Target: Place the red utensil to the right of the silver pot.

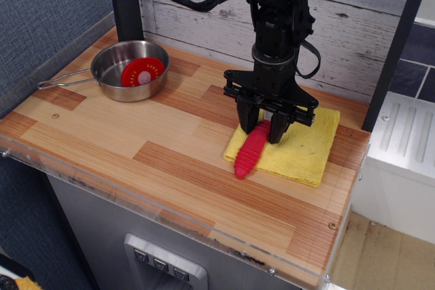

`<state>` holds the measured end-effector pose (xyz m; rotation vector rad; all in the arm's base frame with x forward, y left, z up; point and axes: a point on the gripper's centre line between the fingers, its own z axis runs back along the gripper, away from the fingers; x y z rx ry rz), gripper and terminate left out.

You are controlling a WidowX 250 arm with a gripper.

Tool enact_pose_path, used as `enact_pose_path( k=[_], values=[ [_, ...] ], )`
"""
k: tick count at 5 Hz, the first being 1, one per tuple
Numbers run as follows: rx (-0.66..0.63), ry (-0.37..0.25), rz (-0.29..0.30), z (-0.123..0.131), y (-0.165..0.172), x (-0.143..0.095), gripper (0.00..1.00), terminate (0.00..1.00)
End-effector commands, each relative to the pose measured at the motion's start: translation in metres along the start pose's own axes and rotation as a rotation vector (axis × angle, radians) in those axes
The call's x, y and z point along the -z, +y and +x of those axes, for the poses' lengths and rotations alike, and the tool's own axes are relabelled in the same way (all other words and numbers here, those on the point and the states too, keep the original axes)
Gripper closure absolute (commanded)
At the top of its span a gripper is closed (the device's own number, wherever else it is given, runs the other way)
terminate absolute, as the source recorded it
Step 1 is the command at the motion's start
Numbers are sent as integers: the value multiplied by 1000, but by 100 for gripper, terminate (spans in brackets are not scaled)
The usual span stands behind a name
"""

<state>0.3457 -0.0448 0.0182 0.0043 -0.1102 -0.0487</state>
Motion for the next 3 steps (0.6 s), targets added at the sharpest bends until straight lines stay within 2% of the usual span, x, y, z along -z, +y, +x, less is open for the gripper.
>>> enact_pose_path(
  k=[1, 3],
  values=[
    [9, -27, -8, 9, 0, -8, 100, 0],
    [57, -5, -12, 12, 0, -10, 100, 0]
  ],
)
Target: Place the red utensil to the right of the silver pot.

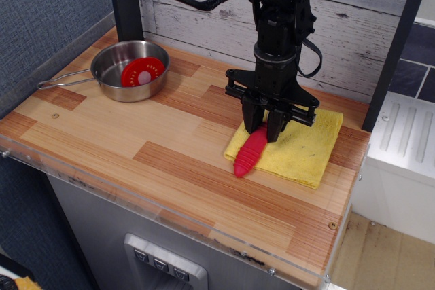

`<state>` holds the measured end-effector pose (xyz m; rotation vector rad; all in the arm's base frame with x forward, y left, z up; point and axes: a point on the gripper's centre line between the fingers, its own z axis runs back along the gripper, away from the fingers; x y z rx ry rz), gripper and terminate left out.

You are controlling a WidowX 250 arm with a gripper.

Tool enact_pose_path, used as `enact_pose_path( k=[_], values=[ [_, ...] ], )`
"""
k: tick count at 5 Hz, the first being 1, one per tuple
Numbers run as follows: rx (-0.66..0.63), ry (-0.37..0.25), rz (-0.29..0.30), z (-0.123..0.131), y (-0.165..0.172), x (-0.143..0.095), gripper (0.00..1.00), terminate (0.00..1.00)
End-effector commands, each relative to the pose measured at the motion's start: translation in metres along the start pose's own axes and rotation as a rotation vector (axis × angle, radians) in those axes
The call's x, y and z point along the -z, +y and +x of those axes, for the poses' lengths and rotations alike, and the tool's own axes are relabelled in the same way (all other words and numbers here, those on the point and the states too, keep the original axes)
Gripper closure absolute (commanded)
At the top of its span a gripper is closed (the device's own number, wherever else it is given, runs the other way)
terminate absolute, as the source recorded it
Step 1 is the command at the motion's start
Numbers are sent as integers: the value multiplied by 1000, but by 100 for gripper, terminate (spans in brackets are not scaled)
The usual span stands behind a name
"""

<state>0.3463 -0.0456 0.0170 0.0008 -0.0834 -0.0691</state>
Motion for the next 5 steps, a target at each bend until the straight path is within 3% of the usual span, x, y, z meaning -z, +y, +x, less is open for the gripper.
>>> enact_pose_path(
  k=[1, 2, 3, 4, 5],
  values=[
    [60, -78, -47, 13, 3, -37, 100, 0],
    [68, -107, -65, 11, 18, -61, 100, 0],
    [43, -94, -63, 8, 47, -61, 100, 0],
    [31, -70, -67, 9, 68, -50, 100, 0],
    [56, -35, -34, 16, 76, -33, 100, 0]
  ],
)
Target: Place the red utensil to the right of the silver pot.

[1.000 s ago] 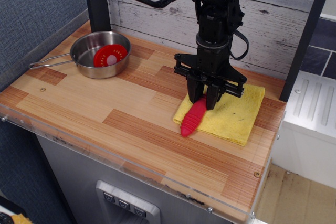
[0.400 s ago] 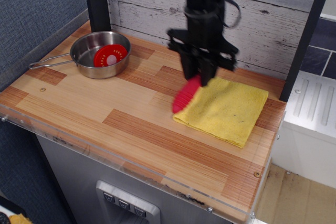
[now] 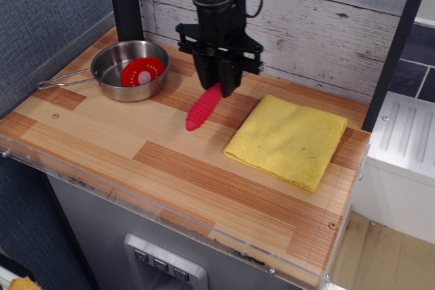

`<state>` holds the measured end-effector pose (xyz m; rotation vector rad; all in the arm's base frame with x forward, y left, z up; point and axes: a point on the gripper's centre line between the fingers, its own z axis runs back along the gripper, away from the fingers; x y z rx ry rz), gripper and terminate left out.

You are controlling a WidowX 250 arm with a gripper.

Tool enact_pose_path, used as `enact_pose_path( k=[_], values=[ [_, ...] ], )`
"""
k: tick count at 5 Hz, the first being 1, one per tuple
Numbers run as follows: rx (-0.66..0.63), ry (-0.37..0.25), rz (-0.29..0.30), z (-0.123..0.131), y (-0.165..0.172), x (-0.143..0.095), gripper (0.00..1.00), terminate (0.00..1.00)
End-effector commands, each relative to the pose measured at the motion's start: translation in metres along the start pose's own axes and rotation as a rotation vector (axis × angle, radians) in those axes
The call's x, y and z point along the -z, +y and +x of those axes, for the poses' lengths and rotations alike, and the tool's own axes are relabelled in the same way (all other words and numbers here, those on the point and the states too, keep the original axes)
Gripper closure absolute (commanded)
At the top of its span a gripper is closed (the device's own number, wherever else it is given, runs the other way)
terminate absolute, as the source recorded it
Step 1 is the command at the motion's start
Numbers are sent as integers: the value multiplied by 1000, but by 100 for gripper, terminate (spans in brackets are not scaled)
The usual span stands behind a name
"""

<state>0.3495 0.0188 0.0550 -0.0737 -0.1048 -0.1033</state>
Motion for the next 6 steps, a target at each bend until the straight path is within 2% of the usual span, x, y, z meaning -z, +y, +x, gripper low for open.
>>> enact_pose_path(
  k=[1, 2, 3, 6],
  values=[
    [44, -4, 60, 21, 17, 11, 100, 0],
    [47, 12, 111, 24, 22, 15, 100, 0],
    [28, 18, 137, 23, 30, 15, 100, 0],
    [-47, 88, 190, 3, 53, 31, 100, 0]
  ],
)
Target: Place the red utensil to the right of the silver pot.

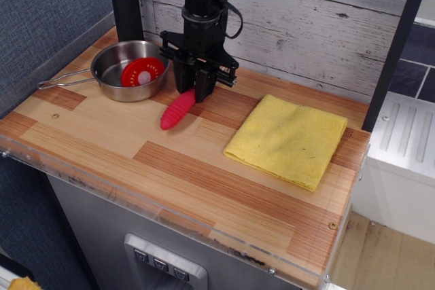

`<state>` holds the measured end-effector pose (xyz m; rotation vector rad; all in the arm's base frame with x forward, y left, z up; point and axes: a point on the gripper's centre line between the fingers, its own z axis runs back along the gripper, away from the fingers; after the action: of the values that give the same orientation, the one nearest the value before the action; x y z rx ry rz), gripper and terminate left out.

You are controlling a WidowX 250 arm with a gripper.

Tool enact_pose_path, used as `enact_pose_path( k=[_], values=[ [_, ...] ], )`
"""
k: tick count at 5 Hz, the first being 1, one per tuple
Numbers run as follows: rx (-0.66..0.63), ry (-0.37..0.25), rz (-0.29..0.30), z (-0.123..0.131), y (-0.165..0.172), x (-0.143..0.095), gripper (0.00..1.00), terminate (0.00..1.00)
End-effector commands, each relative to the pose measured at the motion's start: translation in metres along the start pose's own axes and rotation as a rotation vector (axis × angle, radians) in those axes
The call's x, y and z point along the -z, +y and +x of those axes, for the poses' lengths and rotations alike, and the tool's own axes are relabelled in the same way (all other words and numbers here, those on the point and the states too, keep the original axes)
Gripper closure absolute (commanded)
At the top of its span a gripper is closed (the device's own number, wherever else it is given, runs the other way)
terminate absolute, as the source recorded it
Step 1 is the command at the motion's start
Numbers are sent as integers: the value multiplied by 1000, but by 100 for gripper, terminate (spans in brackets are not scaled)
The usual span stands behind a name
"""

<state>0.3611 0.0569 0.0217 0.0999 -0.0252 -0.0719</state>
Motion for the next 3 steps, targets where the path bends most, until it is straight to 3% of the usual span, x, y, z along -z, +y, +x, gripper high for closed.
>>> enact_pose_path(
  k=[1, 2, 3],
  values=[
    [-29, 18, 2, -1, 14, 7, 100, 0],
    [-28, 28, -15, -1, 13, 8, 0, 0],
    [-17, -5, -20, -3, 12, -6, 0, 0]
  ],
)
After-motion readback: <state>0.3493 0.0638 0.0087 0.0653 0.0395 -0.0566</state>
